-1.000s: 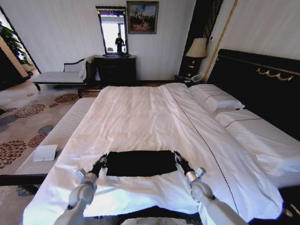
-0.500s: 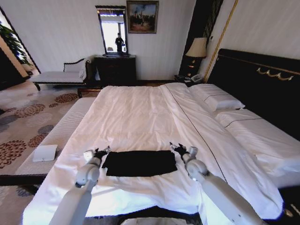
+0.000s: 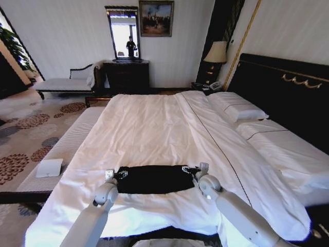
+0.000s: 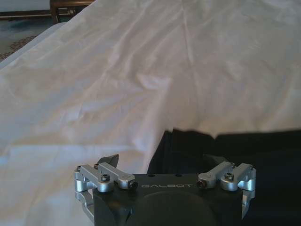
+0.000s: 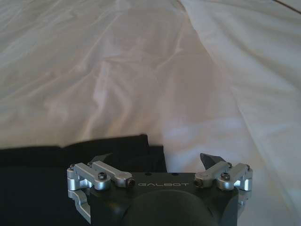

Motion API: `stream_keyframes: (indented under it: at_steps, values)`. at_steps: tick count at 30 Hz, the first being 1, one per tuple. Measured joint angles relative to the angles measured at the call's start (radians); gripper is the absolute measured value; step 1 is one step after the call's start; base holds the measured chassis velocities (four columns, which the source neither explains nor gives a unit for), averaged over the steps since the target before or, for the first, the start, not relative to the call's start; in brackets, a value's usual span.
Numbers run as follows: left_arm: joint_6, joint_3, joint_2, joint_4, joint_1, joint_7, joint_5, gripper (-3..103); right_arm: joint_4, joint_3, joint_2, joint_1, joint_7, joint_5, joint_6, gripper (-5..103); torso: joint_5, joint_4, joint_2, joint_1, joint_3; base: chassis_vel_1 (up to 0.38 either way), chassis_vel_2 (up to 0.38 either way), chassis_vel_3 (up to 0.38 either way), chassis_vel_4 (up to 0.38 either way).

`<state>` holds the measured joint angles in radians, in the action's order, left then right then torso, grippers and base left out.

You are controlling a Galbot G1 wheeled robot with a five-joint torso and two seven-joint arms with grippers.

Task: Fold the clothes on the bed.

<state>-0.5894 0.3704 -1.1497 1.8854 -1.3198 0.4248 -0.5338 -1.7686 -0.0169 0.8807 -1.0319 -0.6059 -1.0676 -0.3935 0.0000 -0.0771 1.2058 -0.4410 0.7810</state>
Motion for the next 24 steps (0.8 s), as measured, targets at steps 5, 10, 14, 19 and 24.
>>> stream_keyframes:
  at_steps: [5, 10, 14, 19, 24]
  values:
    - [-0.007, 0.029, 0.044, 0.098, -0.143, 0.001, 0.005, 100, -0.121, 0.031, -0.065, -0.117, -0.061, -0.022, -0.017, 100, -0.0001, 0.0001, 0.0, 0.0, 0.0, 0.0, 0.0, 0.0, 0.0]
    - [-0.003, 0.059, 0.077, 0.186, -0.259, 0.014, 0.03, 100, -0.264, 0.073, -0.137, -0.245, -0.125, -0.026, -0.023, 100, -0.0002, -0.0002, 0.0, 0.0, 0.0, 0.0, 0.0, 0.0, 0.0]
    - [0.003, 0.088, 0.091, 0.251, -0.272, 0.016, 0.026, 100, -0.313, 0.1, -0.147, -0.248, -0.155, -0.032, -0.022, 100, -0.0001, 0.0, 0.0, 0.0, 0.0, 0.0, 0.0, 0.0, 0.0]
    - [0.007, 0.099, 0.067, 0.236, -0.151, 0.016, -0.041, 100, -0.251, 0.108, -0.092, -0.133, -0.134, -0.05, -0.003, 100, 0.0003, 0.0, 0.0, 0.0, 0.0, 0.0, 0.0, 0.0, 0.0]
    - [0.005, 0.046, 0.005, 0.106, -0.007, 0.037, -0.086, 100, -0.133, 0.052, -0.018, -0.014, -0.093, -0.088, -0.001, 100, 0.0, 0.0, 0.0, -0.001, 0.0, 0.0, 0.0, 0.0, 0.0]
